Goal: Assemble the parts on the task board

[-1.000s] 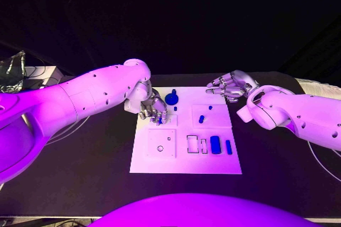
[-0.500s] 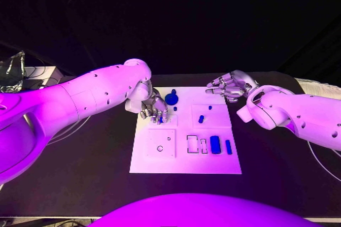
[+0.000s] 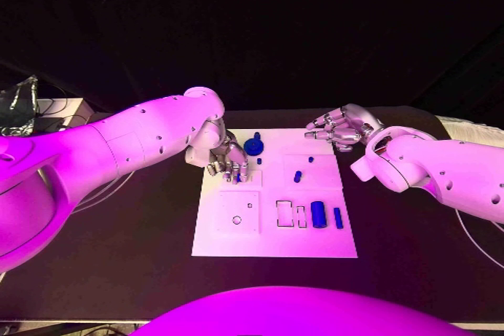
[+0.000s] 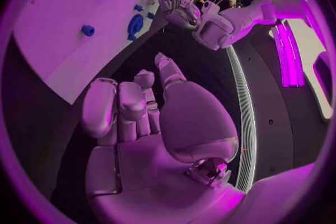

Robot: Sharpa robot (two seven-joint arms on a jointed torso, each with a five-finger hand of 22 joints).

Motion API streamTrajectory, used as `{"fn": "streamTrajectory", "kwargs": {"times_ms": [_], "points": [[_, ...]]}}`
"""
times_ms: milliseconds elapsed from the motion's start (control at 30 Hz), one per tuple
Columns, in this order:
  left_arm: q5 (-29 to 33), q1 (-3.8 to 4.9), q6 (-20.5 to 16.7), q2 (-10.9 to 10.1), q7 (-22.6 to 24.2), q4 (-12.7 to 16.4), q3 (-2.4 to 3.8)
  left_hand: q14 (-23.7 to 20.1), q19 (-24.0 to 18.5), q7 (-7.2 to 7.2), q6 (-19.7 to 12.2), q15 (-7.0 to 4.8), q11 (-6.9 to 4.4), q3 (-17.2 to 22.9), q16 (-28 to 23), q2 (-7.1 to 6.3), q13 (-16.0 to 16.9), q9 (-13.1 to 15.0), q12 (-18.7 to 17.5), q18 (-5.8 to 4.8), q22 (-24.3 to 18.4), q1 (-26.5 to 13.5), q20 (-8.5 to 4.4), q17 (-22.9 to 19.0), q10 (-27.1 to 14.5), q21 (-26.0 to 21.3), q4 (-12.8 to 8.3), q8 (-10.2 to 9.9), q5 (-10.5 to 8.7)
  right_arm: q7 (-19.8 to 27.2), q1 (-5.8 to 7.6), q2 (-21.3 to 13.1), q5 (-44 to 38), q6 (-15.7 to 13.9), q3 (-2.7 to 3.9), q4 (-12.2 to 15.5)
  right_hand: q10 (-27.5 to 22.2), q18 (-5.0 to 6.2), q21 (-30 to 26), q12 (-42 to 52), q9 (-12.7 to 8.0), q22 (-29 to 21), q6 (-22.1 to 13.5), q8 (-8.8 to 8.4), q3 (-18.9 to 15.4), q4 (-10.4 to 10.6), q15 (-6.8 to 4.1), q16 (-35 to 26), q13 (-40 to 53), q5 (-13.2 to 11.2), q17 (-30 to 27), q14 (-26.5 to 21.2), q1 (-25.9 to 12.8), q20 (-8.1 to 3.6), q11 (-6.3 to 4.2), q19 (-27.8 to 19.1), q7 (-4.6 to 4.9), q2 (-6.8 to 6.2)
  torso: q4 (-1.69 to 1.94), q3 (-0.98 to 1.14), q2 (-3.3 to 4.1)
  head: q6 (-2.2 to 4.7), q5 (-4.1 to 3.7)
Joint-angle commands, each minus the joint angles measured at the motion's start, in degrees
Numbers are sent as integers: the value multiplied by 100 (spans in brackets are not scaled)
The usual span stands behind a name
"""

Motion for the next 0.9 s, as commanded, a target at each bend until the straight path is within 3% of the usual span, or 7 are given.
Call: {"fn": "streamTrajectory", "kwargs": {"times_ms": [33,900], "points": [[-79,-56,169,-2,-97,-23,-45,58,43,-150,209,3,-39,31,31,420,2,8,-39,-100,618,485,10,11,18,31,-14,-4,38,50,-2,0,-50,68,2,9,5,3,2,-22,-8,891,15,-20,-1,-39,-36,-33,-1,28,0,12,43,-34,-33,442,17,-5,2,-2,1,0,2],[-104,-60,16,-40,-89,-34,-48,63,49,-154,234,-2,-44,97,33,424,12,52,-51,-105,618,447,1,18,39,38,10,-30,40,46,-2,5,-54,74,2,4,3,3,1,-28,-10,891,17,-20,4,-47,-37,-38,-4,39,-4,12,48,-34,-34,442,18,-5,0,-4,2,0,15]]}}
